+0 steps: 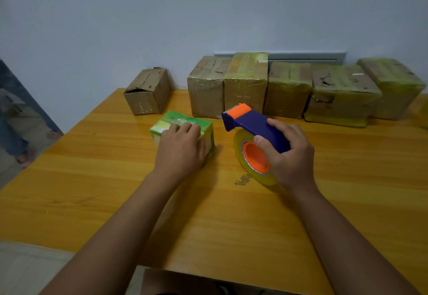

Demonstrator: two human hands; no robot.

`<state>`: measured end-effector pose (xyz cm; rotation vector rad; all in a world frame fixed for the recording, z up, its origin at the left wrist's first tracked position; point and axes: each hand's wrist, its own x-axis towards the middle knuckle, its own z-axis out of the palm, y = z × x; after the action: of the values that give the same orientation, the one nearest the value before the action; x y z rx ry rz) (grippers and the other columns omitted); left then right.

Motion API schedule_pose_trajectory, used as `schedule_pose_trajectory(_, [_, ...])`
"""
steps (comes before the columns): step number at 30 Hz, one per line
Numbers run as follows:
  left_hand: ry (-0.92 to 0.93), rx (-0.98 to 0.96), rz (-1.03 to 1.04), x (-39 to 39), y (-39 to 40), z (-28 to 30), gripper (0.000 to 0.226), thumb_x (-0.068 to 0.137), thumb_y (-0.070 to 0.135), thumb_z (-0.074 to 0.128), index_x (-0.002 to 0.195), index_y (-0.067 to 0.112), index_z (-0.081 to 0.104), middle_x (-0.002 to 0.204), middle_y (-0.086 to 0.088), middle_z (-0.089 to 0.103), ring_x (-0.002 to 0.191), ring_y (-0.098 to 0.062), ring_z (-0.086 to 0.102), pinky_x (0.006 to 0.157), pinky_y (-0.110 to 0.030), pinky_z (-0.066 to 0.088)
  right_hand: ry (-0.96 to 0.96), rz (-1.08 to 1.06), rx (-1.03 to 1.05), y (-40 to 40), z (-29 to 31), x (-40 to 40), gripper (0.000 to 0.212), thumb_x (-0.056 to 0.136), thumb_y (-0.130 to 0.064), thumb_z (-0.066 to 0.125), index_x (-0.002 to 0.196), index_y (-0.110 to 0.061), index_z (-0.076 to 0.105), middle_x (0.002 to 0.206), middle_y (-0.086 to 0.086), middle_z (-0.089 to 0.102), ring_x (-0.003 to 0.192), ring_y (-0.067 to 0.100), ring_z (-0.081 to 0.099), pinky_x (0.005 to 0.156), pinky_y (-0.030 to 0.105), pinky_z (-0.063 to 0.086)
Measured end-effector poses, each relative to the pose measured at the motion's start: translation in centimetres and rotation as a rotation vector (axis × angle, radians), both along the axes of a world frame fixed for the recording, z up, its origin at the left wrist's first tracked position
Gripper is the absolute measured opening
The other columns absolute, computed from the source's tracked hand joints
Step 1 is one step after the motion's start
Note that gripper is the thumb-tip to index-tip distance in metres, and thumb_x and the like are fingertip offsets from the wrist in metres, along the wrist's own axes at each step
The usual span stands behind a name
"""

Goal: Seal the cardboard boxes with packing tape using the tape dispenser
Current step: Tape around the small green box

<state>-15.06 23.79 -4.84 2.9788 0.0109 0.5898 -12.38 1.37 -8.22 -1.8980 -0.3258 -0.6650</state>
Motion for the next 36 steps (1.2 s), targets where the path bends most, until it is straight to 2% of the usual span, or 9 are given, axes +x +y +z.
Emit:
schedule_pose_trajectory(7, [0.232, -0.270, -0.083, -0.7, 5.1, 2.1, 0.057, 0.092, -0.003, 0.044, 0.138, 0.029, 0.050, 0.150, -0.007, 0.041, 0.138, -0.023, 0.033, 0.103, -0.041, 0.039, 0.002, 0.004, 0.016, -0.1, -0.1, 0.0, 0.060, 0.077, -0.057, 0.063, 0.126, -0.021, 0.061, 0.118, -0.006, 0.055, 0.104, 0.008, 0.056, 0.073, 0.015, 0.048])
schedule_pose_trajectory(9, [0.123, -0.349, -0.051, -0.4, 4.7, 2.1, 0.033, 0.096, 0.023, 0.046, 0.127, 0.024, 0.056, 0.139, -0.006, 0.051, 0.119, -0.022, 0.048, 0.089, -0.040, 0.049, 0.002, 0.002, 0.016, -0.1, -0.1, 0.0, 0.060, 0.077, -0.057, 0.063, 0.126, -0.022, 0.061, 0.117, -0.006, 0.056, 0.103, 0.008, 0.056, 0.073, 0.015, 0.048])
schedule_pose_trajectory(12, [0.154, -0.142, 0.067, 1.0, 2.5, 1.8, 0.062, 0.090, 0.067, 0.042, 0.136, 0.026, 0.047, 0.133, -0.004, 0.048, 0.113, -0.021, 0.050, 0.081, -0.040, 0.054, 0.000, 0.000, 0.002, 0.0, 0.0, -0.1, 0.062, 0.077, -0.059, 0.061, 0.126, -0.021, 0.061, 0.116, -0.006, 0.056, 0.102, 0.008, 0.056, 0.072, 0.012, 0.046])
schedule_pose_trajectory(15, [0.158, 0.087, 0.064, 2.0, 1.7, 1.6, 0.046, 0.096, 0.044, 0.049, 0.136, 0.023, 0.047, 0.130, -0.006, 0.043, 0.113, -0.025, 0.047, 0.080, -0.037, 0.051, 0.008, 0.005, 0.030, -0.1, 0.1, -0.2, 0.057, 0.078, -0.053, 0.066, 0.125, -0.021, 0.062, 0.115, -0.007, 0.056, 0.101, 0.007, 0.056, 0.073, 0.015, 0.049])
schedule_pose_trajectory(19, [0.246, -0.030, 0.020, 2.0, 3.8, 2.1, 0.024, 0.093, 0.015, 0.049, 0.117, 0.014, 0.047, 0.127, -0.007, 0.043, 0.092, -0.026, 0.051, 0.070, -0.043, 0.051, 0.024, -0.016, 0.081, -0.3, 0.2, -0.1, 0.052, 0.078, -0.046, 0.069, 0.123, -0.021, 0.063, 0.114, -0.006, 0.057, 0.100, 0.002, 0.056, 0.072, 0.013, 0.049])
schedule_pose_trajectory(23, [0.256, -0.133, 0.013, 1.9, 3.1, 1.9, 0.053, 0.094, 0.060, 0.038, 0.137, 0.028, 0.040, 0.131, -0.005, 0.039, 0.109, -0.026, 0.052, 0.081, -0.040, 0.053, 0.025, -0.027, 0.072, -0.1, 0.1, 0.0, 0.054, 0.077, -0.047, 0.068, 0.123, -0.020, 0.063, 0.113, -0.006, 0.057, 0.098, 0.001, 0.056, 0.069, 0.006, 0.045])
schedule_pose_trajectory(26, [0.180, -0.028, 0.124, 2.6, 1.0, 0.8, 0.068, 0.083, 0.080, 0.034, 0.124, 0.027, 0.049, 0.121, -0.006, 0.045, 0.107, -0.025, 0.052, 0.079, -0.038, 0.052, 0.024, -0.020, 0.060, -0.2, 0.1, -0.1, 0.057, 0.077, -0.051, 0.066, 0.124, -0.020, 0.063, 0.114, -0.005, 0.057, 0.098, 0.002, 0.056, 0.069, 0.007, 0.045])
schedule_pose_trajectory(31, [0.071, -0.063, 0.004, 2.3, 0.7, 0.5, 0.038, 0.091, 0.047, 0.051, 0.114, 0.017, 0.053, 0.116, -0.005, 0.049, 0.103, -0.023, 0.047, 0.095, -0.040, 0.043, 0.030, -0.013, 0.100, -0.3, 0.2, -0.1, 0.052, 0.076, -0.045, 0.069, 0.122, -0.023, 0.063, 0.112, -0.006, 0.056, 0.098, -0.006, 0.054, 0.069, 0.007, 0.046])
schedule_pose_trajectory(36, [0.116, -0.251, -0.248, 1.9, 3.9, 0.3, 0.026, 0.094, 0.037, 0.056, 0.114, 0.022, 0.057, 0.126, 0.006, 0.052, 0.091, -0.010, 0.051, 0.064, -0.026, 0.043, 0.027, 0.012, 0.116, -0.2, 0.1, 0.0, 0.056, 0.074, -0.058, 0.064, 0.121, -0.026, 0.063, 0.110, -0.007, 0.057, 0.100, 0.001, 0.057, 0.070, 0.012, 0.050])
